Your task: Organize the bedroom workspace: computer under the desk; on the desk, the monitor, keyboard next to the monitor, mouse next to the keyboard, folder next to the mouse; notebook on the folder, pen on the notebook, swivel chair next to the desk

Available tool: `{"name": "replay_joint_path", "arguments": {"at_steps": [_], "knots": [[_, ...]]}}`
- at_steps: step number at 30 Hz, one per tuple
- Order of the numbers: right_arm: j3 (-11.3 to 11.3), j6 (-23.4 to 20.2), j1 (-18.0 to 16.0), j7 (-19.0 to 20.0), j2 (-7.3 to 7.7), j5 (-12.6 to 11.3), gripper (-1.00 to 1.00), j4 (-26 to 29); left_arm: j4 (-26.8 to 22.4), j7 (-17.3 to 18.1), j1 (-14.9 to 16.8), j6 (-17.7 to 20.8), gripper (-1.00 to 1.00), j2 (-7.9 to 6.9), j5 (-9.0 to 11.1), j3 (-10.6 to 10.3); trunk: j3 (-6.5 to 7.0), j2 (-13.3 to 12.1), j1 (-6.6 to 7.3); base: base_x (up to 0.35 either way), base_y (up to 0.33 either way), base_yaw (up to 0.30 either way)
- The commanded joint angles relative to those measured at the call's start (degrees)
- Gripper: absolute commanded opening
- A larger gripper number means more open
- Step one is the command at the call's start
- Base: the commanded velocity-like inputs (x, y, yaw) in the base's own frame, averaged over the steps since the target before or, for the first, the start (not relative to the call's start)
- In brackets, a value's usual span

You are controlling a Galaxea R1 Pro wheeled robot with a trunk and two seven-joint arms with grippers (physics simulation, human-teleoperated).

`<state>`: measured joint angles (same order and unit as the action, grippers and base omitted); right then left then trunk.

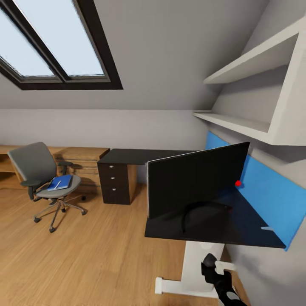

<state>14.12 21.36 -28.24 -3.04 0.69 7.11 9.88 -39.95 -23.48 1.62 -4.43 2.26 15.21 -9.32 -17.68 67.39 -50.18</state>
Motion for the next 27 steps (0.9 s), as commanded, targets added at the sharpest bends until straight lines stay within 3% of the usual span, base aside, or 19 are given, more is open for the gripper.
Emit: {"name": "replay_joint_path", "arguments": {"at_steps": [1, 3, 4, 10, 17, 27], "knots": [[0.3, 0.6, -0.1, -0.2, -0.06, 0.6, -1.0, -1.0, 0.0, -0.3, 0.1, -0.5, 1.0, -0.06, 0.6, -0.3, -0.07, 0.1, 0.02, -0.044, 0.315, 0.0], [0.3, 0.6, -0.1, -0.2, -0.64, 0.7, -1.0, -1.4, 0.0, -0.3, 0.1, -0.5, 1.0, -0.08, 0.6, -0.3, -0.07, 0.1, 0.02, -0.023, 0.321, 0.0], [0.4, 0.7, -0.1, -0.2, -2.32, 0.9, -1.0, -1.8, 0.0, -0.3, 0.1, -0.5, 1.0, -0.06, 0.6, -0.3, -0.07, 0.1, 0.02, -0.004, 0.328, 0.0], [0.4, 1.2, -0.1, -0.4, -4.36, 1.0, -1.0, -2.1, 0.1, -0.3, 0.1, -0.4, 1.0, -0.06, 0.6, -0.3, -0.07, 0.1, 0.02, -0.001, 0.33, 0.006], [0.4, 5.9, -0.1, -0.6, -4.71, 1.0, -1.0, -3.9, 1.9, -0.3, 0.1, -0.3, 1.0, 0.02, 0.5, -0.3, -0.09, 0.1, 0.02, 0.001, 0.331, 0.209], [0.4, 6.5, -0.1, -0.6, -4.8, 1.0, -1.0, -4.1, 2.1, -0.3, 0.1, -0.4, 1.0, 0.03, 0.5, -0.3, -0.3, 0.1, 0.02, 0.103, 0.327, 0.272]]}}
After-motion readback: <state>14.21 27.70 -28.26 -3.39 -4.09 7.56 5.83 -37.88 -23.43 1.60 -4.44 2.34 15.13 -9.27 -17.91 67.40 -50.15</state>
